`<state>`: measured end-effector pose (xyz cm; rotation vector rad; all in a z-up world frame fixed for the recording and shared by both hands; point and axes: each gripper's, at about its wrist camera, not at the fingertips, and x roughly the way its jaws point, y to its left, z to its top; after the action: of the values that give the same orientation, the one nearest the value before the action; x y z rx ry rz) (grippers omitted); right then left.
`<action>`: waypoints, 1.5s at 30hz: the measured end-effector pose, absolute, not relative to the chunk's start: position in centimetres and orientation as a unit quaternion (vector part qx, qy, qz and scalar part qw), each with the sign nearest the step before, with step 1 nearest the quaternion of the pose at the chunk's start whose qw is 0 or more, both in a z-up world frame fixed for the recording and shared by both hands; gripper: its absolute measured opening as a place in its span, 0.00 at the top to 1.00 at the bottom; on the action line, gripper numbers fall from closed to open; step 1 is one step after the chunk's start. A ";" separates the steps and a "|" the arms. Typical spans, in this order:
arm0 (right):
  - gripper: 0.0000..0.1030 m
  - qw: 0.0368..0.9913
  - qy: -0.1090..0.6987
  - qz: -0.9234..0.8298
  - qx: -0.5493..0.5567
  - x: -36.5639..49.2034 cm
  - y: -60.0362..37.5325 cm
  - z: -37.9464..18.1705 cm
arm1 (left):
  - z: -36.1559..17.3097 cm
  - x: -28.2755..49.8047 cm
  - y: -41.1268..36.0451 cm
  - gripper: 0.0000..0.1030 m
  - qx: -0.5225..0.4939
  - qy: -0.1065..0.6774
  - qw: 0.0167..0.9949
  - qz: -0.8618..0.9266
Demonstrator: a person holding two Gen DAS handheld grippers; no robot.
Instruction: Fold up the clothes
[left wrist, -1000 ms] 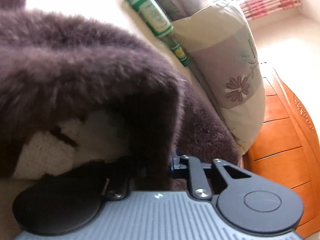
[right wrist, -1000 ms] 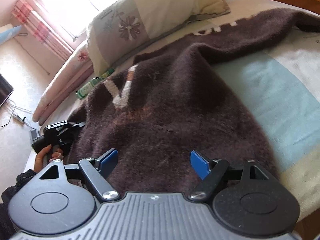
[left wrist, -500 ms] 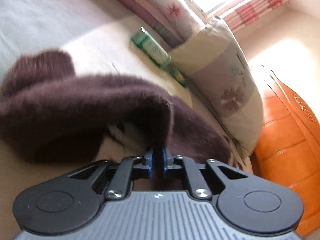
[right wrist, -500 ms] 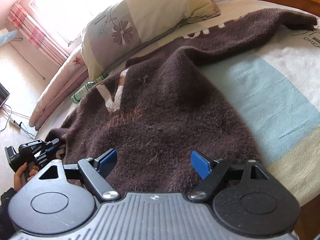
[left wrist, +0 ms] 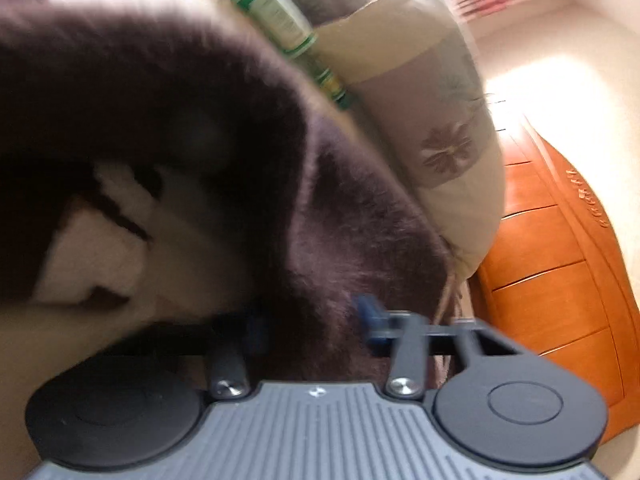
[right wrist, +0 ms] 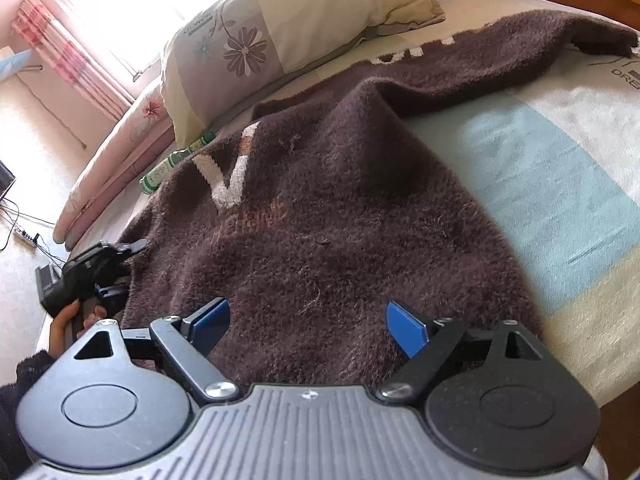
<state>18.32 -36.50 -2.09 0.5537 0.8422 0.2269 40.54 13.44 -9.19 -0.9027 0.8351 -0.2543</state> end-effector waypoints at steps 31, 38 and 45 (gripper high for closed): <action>0.05 0.884 0.445 0.141 -0.017 19.6 -27.9 -3.4 | -1.4 24.6 0.4 0.64 0.027 0.380 0.898 -0.220; 0.00 0.876 0.457 0.150 -0.028 17.9 -32.3 -2.0 | -4.4 20.1 1.1 0.61 0.065 0.433 0.863 -0.252; 0.00 0.892 0.414 0.179 -0.012 13.1 -33.0 1.8 | -1.6 18.3 2.9 0.46 0.003 0.456 0.860 -0.229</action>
<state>13.10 -33.05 1.80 -0.0258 0.8601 0.3705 18.31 2.90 -1.61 0.0061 0.9572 -0.4804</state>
